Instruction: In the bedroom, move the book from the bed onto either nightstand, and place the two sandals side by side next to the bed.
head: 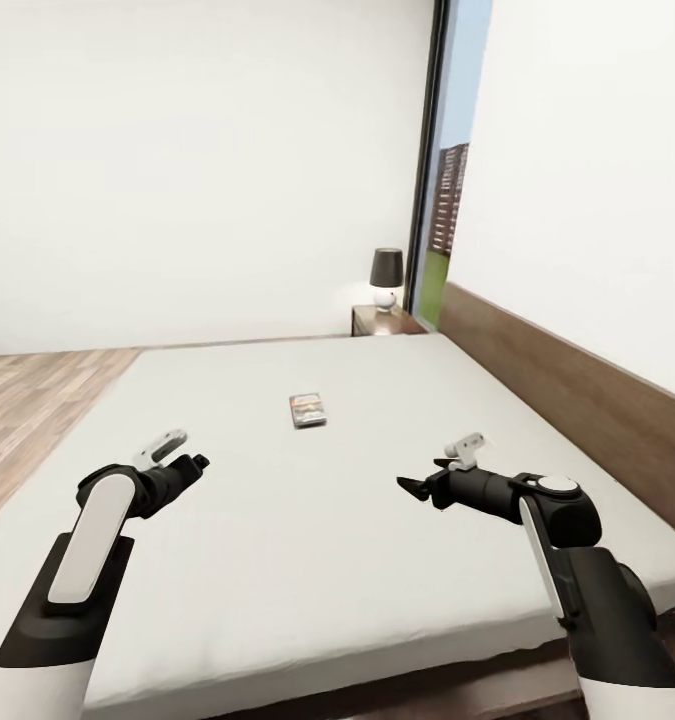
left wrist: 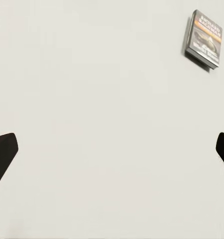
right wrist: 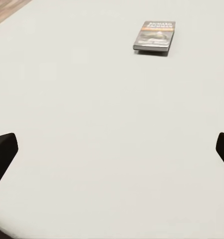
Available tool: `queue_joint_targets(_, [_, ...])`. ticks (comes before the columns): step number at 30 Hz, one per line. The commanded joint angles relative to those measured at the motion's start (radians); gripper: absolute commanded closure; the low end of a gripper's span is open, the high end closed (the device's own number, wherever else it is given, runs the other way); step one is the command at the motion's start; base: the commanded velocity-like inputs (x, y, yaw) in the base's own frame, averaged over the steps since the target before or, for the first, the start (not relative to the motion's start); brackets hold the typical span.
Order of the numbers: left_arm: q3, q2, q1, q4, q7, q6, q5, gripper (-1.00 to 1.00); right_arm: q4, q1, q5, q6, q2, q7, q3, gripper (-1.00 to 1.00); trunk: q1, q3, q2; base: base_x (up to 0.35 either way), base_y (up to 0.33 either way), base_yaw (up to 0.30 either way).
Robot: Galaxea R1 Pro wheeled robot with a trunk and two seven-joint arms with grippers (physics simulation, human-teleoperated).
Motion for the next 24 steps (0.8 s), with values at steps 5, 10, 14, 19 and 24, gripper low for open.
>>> queue_joint_targets(5, [-0.001,0.0,-0.001,-0.001,0.009,0.003,0.008,-1.0,-0.001,-0.001,0.01,0.002,0.0,0.01,-0.001,-1.0,0.0,-0.003,0.0,0.282,-0.204,0.287])
queue_joint_targets(10, [-0.001,0.0,-0.001,-0.001,0.009,0.003,0.007,-1.0,-0.001,-0.001,0.01,0.002,-0.001,0.01,-0.001,-1.0,0.0,-0.004,0.0,0.26,-0.212,0.287])
queue_joint_targets(14, [0.005,-0.001,-0.001,-0.001,0.008,0.0,0.008,-1.0,-0.001,-0.001,0.01,0.002,-0.003,0.01,-0.006,-1.0,0.0,-0.005,0.0,0.09,-0.072,0.131])
queue_joint_targets(19, [0.031,-0.004,-0.001,-0.001,0.005,0.001,0.012,-1.0,-0.001,-0.009,0.007,0.014,-0.001,0.01,-0.012,-1.0,0.0,-0.009,0.0,0.028,-0.023,0.041])
queue_joint_targets(24, [0.04,-0.011,-0.006,-0.001,0.002,0.003,0.014,-1.0,-0.001,-0.029,0.01,0.09,-0.001,0.004,-0.015,-1.0,-0.003,-0.013,0.007,0.008,-0.006,0.012])
